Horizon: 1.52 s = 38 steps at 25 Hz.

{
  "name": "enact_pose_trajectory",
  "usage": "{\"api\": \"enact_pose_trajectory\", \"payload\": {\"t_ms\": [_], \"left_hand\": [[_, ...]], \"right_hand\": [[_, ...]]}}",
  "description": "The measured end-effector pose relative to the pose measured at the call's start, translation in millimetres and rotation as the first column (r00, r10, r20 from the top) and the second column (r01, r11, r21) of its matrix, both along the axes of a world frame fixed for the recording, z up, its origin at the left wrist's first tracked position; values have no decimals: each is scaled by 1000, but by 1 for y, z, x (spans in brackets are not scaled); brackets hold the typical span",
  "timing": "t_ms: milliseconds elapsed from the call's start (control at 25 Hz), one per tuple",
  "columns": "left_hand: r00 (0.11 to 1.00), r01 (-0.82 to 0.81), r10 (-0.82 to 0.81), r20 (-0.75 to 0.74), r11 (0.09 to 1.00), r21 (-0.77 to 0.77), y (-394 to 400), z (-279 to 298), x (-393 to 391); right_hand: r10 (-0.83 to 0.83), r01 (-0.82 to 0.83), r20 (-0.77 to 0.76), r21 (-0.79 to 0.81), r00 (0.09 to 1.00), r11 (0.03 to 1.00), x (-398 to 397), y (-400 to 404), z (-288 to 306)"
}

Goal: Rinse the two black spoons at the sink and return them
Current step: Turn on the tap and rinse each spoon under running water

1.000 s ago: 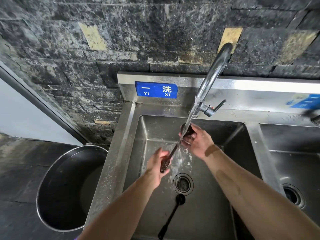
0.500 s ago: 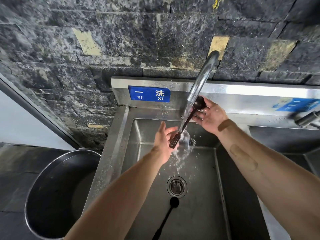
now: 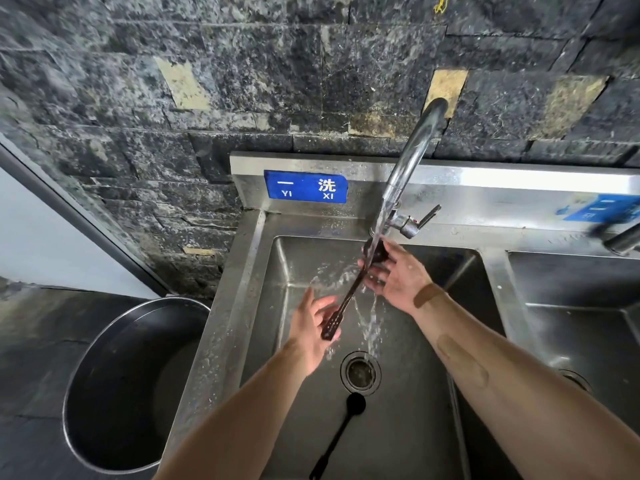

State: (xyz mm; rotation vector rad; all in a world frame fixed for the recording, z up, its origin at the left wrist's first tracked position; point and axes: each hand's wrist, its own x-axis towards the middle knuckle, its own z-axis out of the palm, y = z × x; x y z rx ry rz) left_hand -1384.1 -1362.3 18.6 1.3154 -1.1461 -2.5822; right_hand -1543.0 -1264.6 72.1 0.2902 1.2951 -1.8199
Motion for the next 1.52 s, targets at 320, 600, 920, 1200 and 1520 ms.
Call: {"api": "enact_pose_trajectory", "payload": {"t_ms": [320, 600, 920, 1200, 1520], "left_hand": [[987, -43, 35, 155, 998, 52, 12, -41, 65], [969, 21, -40, 243, 997, 81, 37, -72, 67], [891, 310, -334, 308, 942, 125, 77, -124, 52], [433, 893, -456, 778, 332, -303, 79, -205, 68], [295, 953, -402, 867, 63, -295, 97, -260, 77]], "right_hand": [[65, -66, 125, 6, 990, 998, 59, 7, -59], [112, -120, 150, 43, 982, 992, 86, 28, -91], [120, -145, 110, 262, 987, 954, 93, 71, -146], [82, -136, 133, 473, 988, 870, 93, 121, -214], [86, -186, 201, 552, 976, 813, 101, 152, -277]]}}
